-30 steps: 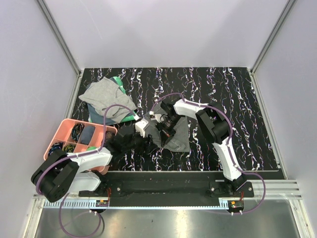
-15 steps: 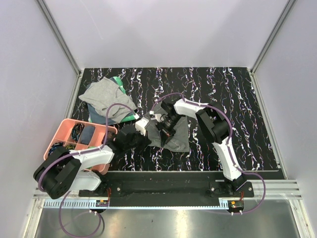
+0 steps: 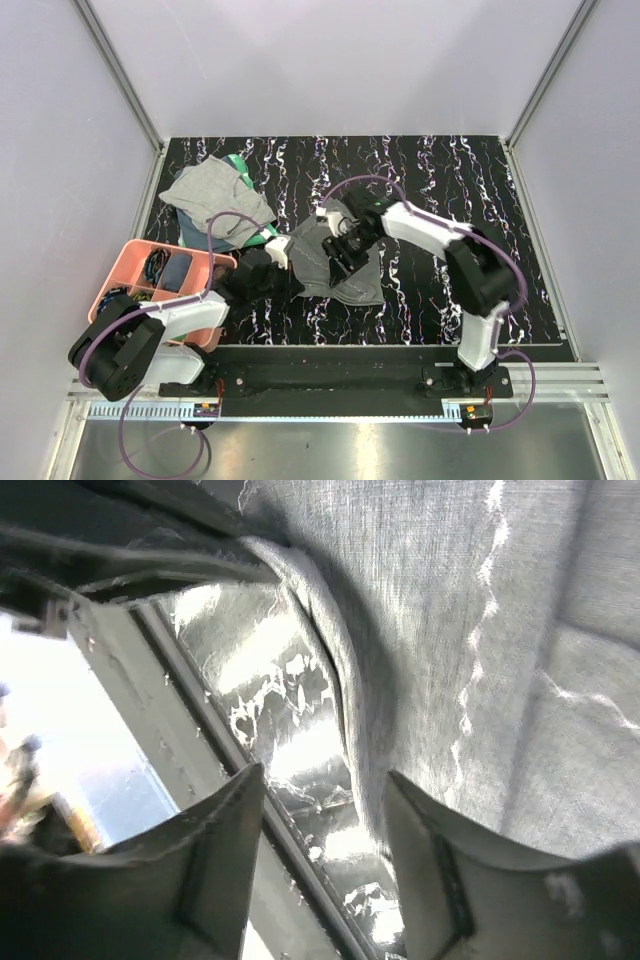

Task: Fold the napkin, place the utensils inside, and roll it up
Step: Roll the napkin with the utensil

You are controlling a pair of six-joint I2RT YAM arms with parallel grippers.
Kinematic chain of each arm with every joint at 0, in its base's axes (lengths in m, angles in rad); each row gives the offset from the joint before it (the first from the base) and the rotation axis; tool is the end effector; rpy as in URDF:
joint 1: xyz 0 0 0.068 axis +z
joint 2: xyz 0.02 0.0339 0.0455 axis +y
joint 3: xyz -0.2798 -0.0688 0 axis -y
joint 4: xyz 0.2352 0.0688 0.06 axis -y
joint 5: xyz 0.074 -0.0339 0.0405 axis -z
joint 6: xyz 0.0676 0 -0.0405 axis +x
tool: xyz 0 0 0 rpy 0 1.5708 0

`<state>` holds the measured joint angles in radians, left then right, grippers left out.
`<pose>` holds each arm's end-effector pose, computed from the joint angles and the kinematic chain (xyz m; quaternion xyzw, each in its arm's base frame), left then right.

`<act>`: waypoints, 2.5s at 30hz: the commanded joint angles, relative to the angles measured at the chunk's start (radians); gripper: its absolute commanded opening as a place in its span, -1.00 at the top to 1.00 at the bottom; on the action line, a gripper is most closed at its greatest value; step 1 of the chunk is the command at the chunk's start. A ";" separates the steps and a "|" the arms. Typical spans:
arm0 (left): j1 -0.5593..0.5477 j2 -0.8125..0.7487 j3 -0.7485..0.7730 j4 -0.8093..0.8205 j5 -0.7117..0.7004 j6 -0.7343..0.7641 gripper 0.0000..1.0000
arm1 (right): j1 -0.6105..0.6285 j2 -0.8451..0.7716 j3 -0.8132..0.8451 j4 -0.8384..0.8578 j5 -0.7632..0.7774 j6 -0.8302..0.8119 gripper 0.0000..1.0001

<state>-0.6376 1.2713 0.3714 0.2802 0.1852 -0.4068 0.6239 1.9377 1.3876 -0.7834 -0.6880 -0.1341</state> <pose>0.1894 -0.1558 0.1524 0.1440 0.8745 -0.2986 0.3541 0.2849 0.2580 0.1802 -0.3830 0.8537 0.3519 0.0269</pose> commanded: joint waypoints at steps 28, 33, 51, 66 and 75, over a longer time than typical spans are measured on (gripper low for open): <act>0.205 0.026 0.055 -0.098 0.298 -0.155 1.00 | 0.390 -0.237 -0.410 0.762 0.794 -0.139 -0.47; 0.205 0.028 0.055 -0.096 0.301 -0.148 1.00 | 0.390 -0.209 -0.397 0.744 0.760 -0.134 0.19; 0.208 -0.131 0.051 -0.194 0.206 -0.121 -0.27 | 0.301 -0.109 -0.226 0.369 0.469 -0.009 1.00; 0.199 -0.205 -0.077 -0.039 0.261 -0.127 -0.84 | 0.218 -0.002 -0.050 0.162 0.265 -0.021 1.00; 0.199 -0.099 -0.077 0.092 0.272 -0.101 -0.80 | 0.197 0.043 -0.012 0.116 0.193 -0.025 1.00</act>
<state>-0.4358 1.1316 0.2893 0.2443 0.4313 -0.5350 0.8288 1.9717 1.3308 -0.6193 -0.4255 -0.1532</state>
